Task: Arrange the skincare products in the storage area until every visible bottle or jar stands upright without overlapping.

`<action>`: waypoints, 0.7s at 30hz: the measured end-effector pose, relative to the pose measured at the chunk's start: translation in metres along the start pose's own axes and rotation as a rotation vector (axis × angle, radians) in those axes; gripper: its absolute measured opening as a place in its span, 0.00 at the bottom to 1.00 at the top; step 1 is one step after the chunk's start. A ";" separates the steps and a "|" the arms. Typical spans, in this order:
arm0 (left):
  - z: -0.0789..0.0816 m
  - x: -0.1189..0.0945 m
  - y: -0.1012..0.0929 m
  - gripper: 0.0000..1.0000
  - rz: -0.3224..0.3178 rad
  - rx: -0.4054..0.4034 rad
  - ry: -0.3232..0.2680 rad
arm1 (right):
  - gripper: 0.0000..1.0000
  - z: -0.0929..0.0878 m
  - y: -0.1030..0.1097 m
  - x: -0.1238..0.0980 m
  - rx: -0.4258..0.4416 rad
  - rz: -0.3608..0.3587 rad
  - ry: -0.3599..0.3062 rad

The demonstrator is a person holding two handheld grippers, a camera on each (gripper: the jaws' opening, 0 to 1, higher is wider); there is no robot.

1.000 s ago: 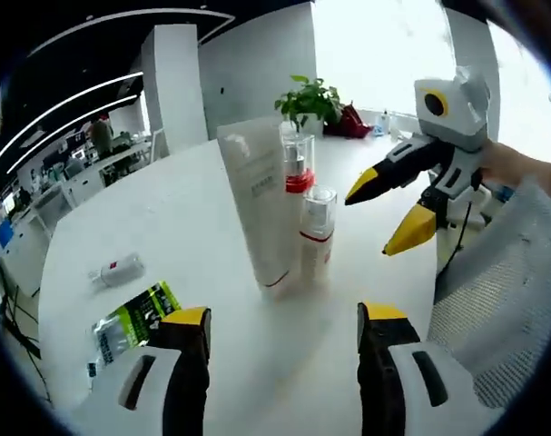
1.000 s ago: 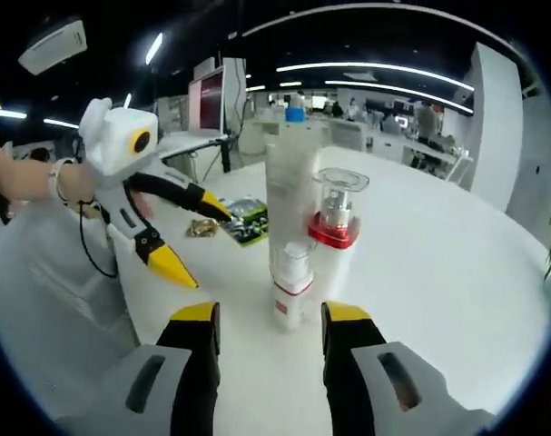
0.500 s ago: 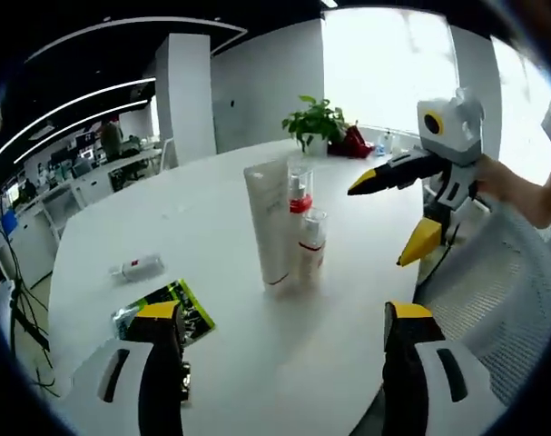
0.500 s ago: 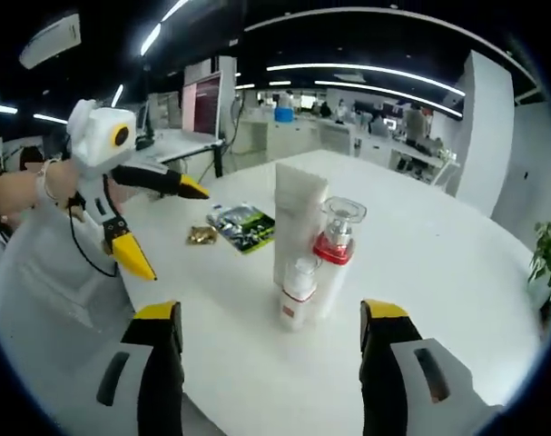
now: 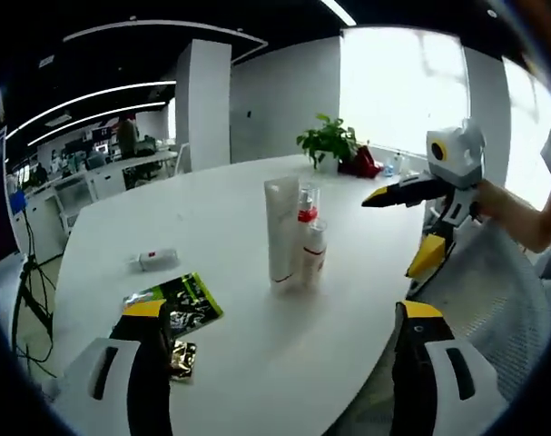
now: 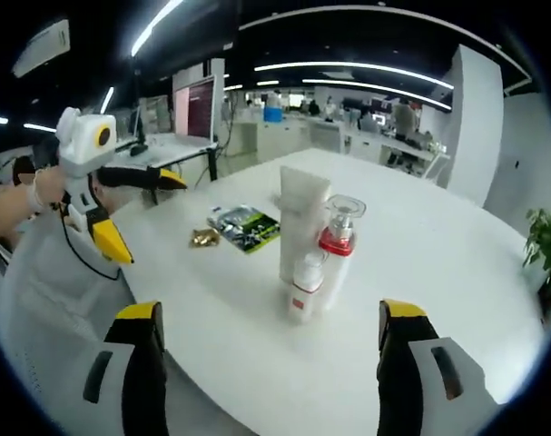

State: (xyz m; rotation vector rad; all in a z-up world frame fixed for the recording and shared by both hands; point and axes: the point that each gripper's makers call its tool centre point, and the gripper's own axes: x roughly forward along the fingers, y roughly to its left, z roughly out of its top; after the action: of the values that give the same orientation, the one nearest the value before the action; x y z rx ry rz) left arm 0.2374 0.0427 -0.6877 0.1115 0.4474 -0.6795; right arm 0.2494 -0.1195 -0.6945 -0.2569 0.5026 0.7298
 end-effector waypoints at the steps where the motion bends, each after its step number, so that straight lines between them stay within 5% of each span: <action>1: -0.002 -0.002 0.003 0.99 0.010 -0.009 -0.002 | 0.99 0.000 0.000 0.000 0.007 -0.003 -0.003; 13: -0.011 -0.001 0.018 0.99 0.082 -0.082 -0.037 | 1.00 -0.001 0.029 0.000 -0.044 0.038 0.000; 16: -0.019 -0.001 0.023 0.99 0.115 -0.014 0.006 | 1.00 -0.002 0.037 0.002 -0.029 0.051 -0.013; 21: -0.019 -0.003 0.032 0.99 0.112 -0.085 -0.011 | 1.00 -0.006 0.037 0.006 -0.037 0.063 0.006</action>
State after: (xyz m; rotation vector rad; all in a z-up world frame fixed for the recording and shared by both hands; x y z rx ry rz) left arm 0.2481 0.0740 -0.7051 0.0520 0.4555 -0.5505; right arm 0.2257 -0.0916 -0.7053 -0.2788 0.5053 0.8004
